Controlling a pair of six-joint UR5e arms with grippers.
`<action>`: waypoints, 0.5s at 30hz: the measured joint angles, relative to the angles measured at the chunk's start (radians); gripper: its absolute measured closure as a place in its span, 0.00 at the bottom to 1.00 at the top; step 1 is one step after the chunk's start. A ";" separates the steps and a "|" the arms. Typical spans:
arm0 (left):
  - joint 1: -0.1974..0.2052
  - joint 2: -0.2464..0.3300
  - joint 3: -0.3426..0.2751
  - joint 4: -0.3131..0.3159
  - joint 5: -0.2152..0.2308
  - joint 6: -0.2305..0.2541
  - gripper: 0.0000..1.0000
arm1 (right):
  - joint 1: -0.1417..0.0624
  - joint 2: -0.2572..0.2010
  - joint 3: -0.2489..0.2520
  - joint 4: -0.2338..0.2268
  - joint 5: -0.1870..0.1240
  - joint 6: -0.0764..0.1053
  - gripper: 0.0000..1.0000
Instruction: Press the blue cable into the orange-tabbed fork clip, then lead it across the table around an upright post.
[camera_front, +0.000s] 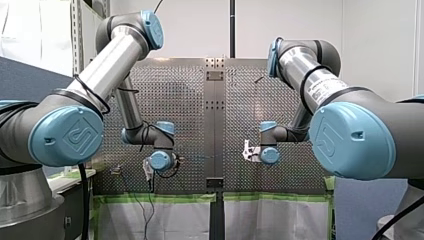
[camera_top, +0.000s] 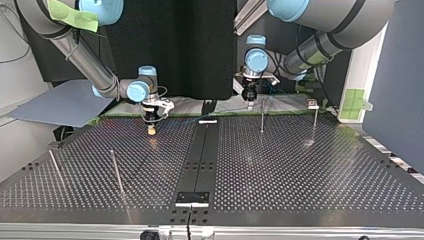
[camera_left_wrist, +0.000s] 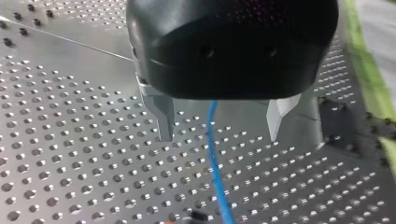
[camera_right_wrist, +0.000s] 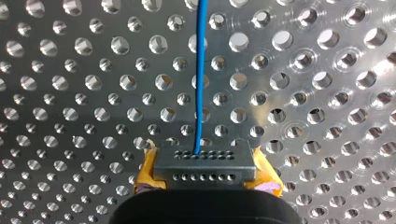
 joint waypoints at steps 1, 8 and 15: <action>0.000 0.000 0.007 0.000 -0.001 0.000 0.02 | 0.000 0.000 0.000 0.000 0.000 0.000 1.00; 0.002 -0.001 0.045 -0.003 0.000 -0.002 0.02 | 0.000 0.000 0.000 0.000 0.000 0.000 1.00; 0.002 -0.002 0.076 -0.032 0.003 -0.010 0.02 | 0.000 0.000 0.000 0.000 0.000 0.000 1.00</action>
